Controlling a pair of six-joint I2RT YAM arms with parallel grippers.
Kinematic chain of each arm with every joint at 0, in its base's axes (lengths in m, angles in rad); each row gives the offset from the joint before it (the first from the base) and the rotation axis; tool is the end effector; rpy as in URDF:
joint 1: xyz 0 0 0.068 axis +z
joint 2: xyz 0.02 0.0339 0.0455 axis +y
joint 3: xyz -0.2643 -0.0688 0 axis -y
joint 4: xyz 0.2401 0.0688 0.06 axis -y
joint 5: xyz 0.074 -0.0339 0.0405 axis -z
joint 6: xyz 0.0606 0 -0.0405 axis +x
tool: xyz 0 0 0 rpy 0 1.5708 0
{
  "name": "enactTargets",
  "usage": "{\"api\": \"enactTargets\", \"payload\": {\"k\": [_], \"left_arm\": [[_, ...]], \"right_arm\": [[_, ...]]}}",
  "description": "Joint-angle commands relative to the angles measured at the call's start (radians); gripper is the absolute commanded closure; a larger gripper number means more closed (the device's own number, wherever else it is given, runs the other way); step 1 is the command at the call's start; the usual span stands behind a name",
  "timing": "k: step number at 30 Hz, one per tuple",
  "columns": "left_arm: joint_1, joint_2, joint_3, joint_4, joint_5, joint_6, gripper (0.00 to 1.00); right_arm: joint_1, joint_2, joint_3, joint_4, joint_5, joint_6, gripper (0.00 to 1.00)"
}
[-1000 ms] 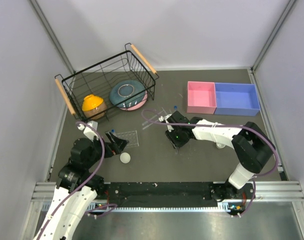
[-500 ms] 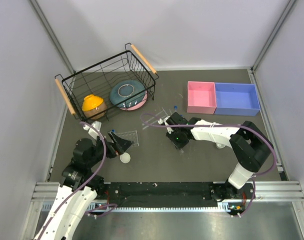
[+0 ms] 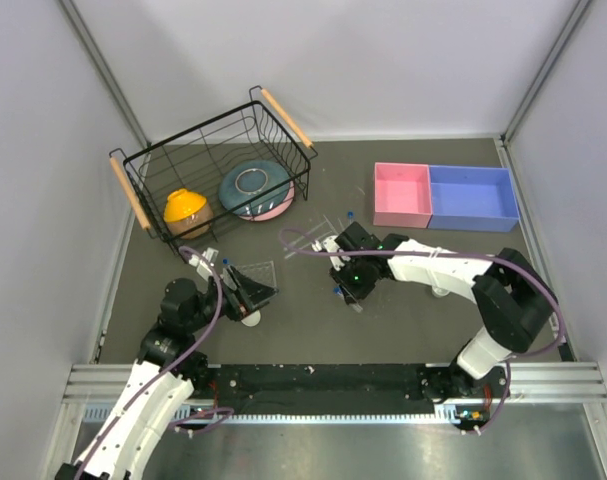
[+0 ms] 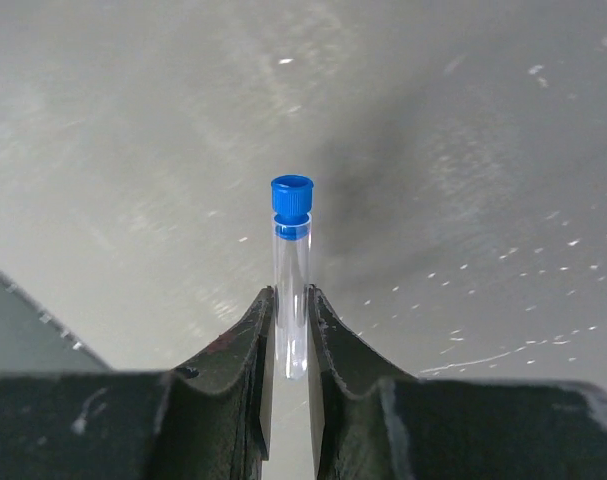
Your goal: Organize the chemistry lab equipment
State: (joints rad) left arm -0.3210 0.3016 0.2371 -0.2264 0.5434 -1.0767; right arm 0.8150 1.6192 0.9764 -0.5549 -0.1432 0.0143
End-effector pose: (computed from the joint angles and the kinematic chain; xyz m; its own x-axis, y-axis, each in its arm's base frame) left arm 0.1151 -0.0713 0.2003 -0.7806 -0.5346 -0.3238 0.1114 0.3907 -0.9137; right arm 0.2062 0.2314 0.1568 -0.6494 -0.6684 -0.3626 -0.7467 0.6506 0.1381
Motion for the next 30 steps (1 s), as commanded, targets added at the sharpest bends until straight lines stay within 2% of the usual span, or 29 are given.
{"api": "enactTargets", "payload": {"k": [1,5,12,16,21,30], "left_arm": [[-0.023,0.057,-0.021,0.183,0.049,-0.063,0.06],[-0.091,0.149,-0.018,0.27,0.006,-0.08,0.08],[-0.352,0.375,0.024,0.45,-0.149,-0.117,0.1],[-0.415,0.499,0.036,0.581,-0.168,-0.157,0.15],[-0.475,0.611,0.068,0.667,-0.191,-0.199,0.21],[-0.569,0.757,0.071,0.835,-0.223,-0.298,0.34]], "right_arm": [[0.0,-0.114,0.019,-0.022,-0.217,-0.08,0.87],[-0.008,-0.16,0.021,-0.048,-0.363,-0.143,0.88],[-0.014,-0.215,0.034,-0.121,-0.567,-0.269,0.88],[-0.033,-0.239,0.042,-0.163,-0.653,-0.351,0.87],[-0.046,-0.26,0.041,-0.185,-0.71,-0.384,0.87],[-0.057,-0.265,0.048,-0.191,-0.723,-0.395,0.87]]}}
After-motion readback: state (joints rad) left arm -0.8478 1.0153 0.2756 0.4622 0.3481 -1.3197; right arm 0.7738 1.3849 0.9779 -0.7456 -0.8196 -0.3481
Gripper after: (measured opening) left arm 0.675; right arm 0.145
